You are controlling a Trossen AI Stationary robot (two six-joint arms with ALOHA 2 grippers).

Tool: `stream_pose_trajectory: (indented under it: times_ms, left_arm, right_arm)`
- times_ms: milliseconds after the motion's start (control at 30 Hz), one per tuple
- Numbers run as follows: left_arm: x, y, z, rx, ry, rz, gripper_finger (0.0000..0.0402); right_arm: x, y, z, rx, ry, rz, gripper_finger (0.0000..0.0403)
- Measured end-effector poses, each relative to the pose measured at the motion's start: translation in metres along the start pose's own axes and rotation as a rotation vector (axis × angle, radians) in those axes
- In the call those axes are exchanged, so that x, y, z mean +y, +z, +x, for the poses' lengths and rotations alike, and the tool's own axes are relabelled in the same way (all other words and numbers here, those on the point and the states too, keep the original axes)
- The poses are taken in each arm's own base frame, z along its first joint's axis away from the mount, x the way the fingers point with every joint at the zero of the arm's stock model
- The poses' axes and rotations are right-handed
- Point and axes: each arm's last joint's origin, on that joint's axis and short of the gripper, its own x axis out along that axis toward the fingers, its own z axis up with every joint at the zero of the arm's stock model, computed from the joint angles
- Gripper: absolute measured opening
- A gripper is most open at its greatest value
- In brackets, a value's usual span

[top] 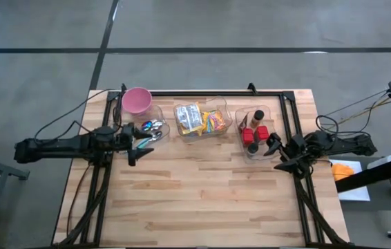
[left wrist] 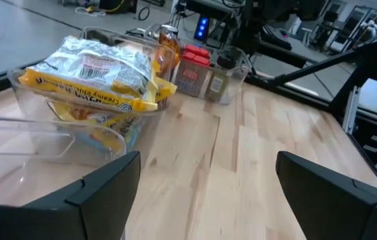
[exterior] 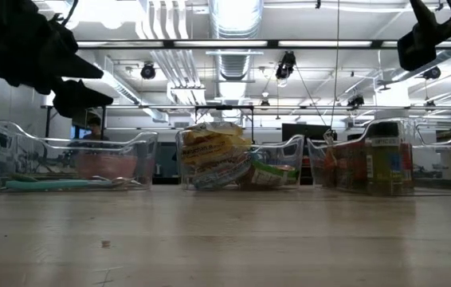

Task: Pick & Place Food Item
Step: Return to Home Position

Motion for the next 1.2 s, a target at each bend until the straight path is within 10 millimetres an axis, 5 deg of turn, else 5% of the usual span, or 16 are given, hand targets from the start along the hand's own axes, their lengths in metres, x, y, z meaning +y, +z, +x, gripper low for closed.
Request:
stream_pose_trajectory:
  times_ms: [367,867,1200]
  left_arm:
    - [0.003,-0.01,-0.016,-0.042,-0.015,0.021,0.0358]
    - [-0.002,-0.02,-0.02,-0.061,-0.206,0.046,0.0358]
    - [-0.006,-0.021,-0.02,-0.031,-0.249,-0.026,0.0358]
  right_arm:
    - [-0.005,-0.013,-0.001,0.128,-0.055,0.052,0.0271]
    - [-0.006,-0.014,0.0,0.141,-0.052,-0.134,0.0271]
    - [-0.009,-0.019,0.002,0.19,-0.076,-0.053,0.0271]
